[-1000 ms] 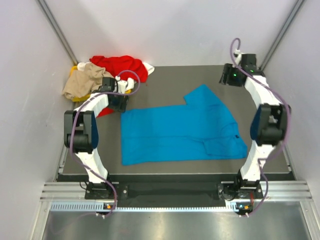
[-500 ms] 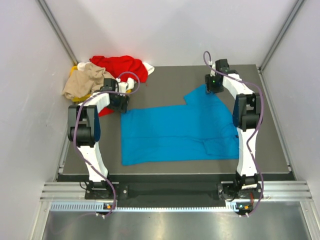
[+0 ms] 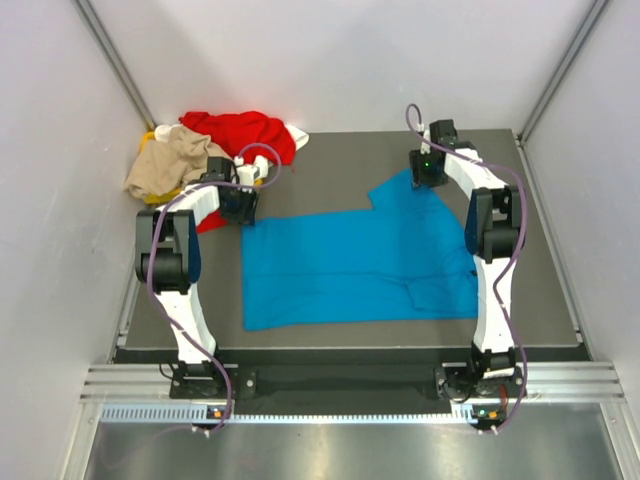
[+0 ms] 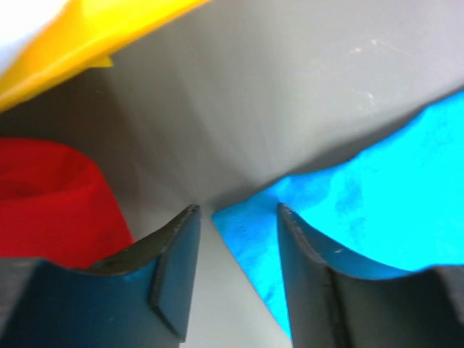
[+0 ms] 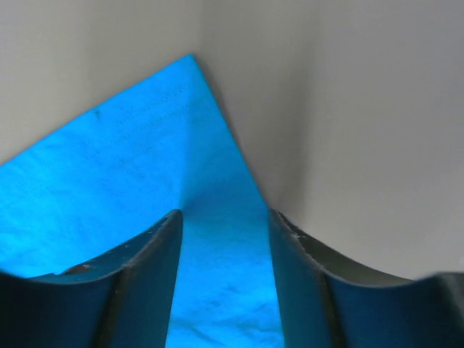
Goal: Fold and stack the t-shirts
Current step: Fold the tshirt
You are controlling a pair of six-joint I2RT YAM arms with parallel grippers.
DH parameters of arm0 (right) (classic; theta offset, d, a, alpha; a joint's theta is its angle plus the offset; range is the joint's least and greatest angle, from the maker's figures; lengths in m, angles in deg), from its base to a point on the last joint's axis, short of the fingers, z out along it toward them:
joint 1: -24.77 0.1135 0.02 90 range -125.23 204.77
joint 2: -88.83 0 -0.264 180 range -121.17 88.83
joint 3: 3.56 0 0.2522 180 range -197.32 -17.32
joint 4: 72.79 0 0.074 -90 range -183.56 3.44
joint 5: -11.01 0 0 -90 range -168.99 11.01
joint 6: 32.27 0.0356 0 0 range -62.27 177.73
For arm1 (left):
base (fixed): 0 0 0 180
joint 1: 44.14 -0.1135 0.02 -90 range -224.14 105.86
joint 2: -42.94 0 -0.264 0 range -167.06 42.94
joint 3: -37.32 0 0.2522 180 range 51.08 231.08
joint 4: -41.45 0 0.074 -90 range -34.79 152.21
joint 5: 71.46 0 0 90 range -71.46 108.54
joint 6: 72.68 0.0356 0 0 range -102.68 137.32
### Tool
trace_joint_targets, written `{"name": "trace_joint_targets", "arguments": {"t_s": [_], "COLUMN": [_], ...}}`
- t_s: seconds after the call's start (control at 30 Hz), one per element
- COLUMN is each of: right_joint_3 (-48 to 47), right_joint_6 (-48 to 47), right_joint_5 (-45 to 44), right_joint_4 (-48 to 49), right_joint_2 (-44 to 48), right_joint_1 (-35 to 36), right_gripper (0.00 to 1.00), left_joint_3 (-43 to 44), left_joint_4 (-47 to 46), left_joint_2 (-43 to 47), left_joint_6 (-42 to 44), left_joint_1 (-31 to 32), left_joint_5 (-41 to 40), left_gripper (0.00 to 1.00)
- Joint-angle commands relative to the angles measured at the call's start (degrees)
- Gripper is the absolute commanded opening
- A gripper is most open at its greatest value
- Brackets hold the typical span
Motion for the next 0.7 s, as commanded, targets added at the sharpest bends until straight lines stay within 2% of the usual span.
{"name": "trace_joint_targets", "arguments": {"t_s": [0.0,0.13,0.27,0.37,0.47,0.5,0.53,0.57,0.6,0.67], "right_joint_3": [0.2,-0.5,-3.6,-3.2,-3.4,-2.3,-1.0,0.4,3.4,6.4], "right_joint_6": [0.5,2.5,1.9,1.5,1.5,1.5,1.5,1.6,2.1,2.5], "right_joint_5": [-4.1,-7.4,-10.0,-7.8,-4.6,-3.1,-2.7,-1.9,-1.3,1.4], "right_joint_4": [2.4,4.4,0.7,-0.3,-1.7,-1.4,0.2,1.5,2.5,3.9], "right_joint_2": [4.2,3.5,-2.1,-4.0,-4.4,-4.0,-3.2,-1.0,0.2,3.6], "right_joint_1": [0.4,0.3,0.5,0.5,0.4,0.4,0.5,0.4,0.4,0.1], "right_gripper": [0.54,0.56,0.55,0.55,0.44,0.31,0.25,0.19,0.09,0.0], "left_joint_3": [0.5,0.5,2.4,1.9,0.9,1.0,1.1,1.2,1.7,1.8], "left_joint_4": [5.7,6.3,8.2,8.4,8.7,8.9,9.2,9.2,9.1,8.1], "left_joint_2": [-0.2,2.5,2.9,2.4,0.7,0.3,-0.4,-0.6,-0.8,-0.5], "left_joint_6": [0.9,1.5,2.8,3.0,3.4,3.4,3.6,3.6,3.6,3.3], "left_joint_1": [-0.2,-0.3,-0.4,-0.5,-0.5,-0.5,-0.5,-0.5,-0.5,-0.5], "left_joint_5": [3.1,3.7,3.8,3.7,3.8,3.9,4.6,4.7,4.9,5.1], "left_gripper": [0.53,0.55,0.56,0.55,0.52,0.49,0.47,0.43,0.27,0.0]}}
